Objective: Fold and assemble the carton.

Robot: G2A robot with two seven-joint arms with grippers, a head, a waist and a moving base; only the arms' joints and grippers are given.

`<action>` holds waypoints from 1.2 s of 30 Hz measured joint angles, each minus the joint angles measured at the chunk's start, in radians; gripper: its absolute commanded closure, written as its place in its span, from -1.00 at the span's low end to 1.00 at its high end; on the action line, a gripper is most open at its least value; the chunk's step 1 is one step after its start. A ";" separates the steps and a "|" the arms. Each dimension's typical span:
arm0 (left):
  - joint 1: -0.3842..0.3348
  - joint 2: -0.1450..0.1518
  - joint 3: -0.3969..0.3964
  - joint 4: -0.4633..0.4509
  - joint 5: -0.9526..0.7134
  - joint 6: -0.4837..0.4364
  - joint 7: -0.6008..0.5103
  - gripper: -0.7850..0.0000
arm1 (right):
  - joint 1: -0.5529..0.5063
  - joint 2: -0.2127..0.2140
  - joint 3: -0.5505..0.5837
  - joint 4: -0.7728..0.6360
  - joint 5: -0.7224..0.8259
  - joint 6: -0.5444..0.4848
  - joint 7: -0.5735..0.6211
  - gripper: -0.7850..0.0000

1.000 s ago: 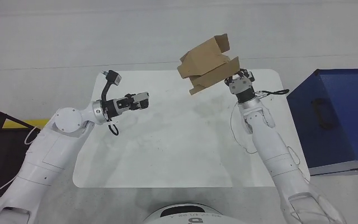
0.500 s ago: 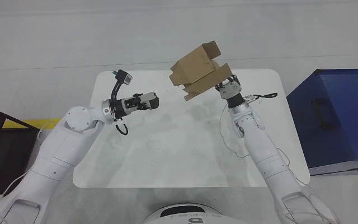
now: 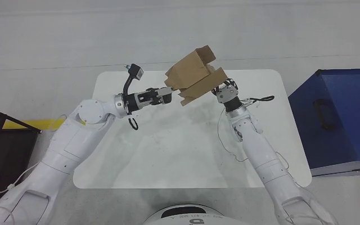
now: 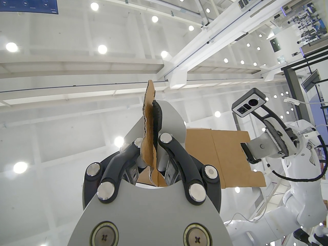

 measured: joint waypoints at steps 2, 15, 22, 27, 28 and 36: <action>-0.009 -0.009 0.011 0.006 0.002 0.003 0.013 0.52 | -0.005 -0.001 0.003 -0.010 -0.003 0.004 0.000 1.00; -0.029 -0.057 0.061 0.025 0.050 -0.009 0.061 0.18 | -0.018 -0.012 0.007 -0.031 -0.010 0.028 -0.006 1.00; -0.021 -0.071 0.050 0.026 0.048 -0.033 0.079 0.29 | -0.022 -0.018 0.000 -0.034 -0.059 0.002 -0.020 1.00; -0.001 -0.074 0.023 0.031 0.032 -0.052 0.093 0.83 | -0.027 -0.021 -0.004 -0.034 -0.120 -0.036 -0.029 1.00; 0.002 -0.075 0.019 0.032 0.031 -0.054 0.091 0.95 | -0.028 -0.021 -0.005 -0.034 -0.137 -0.043 -0.031 1.00; 0.016 -0.076 -0.018 0.059 -0.008 -0.089 -0.002 1.00 | -0.048 -0.011 -0.011 -0.051 -0.409 -0.140 -0.064 0.01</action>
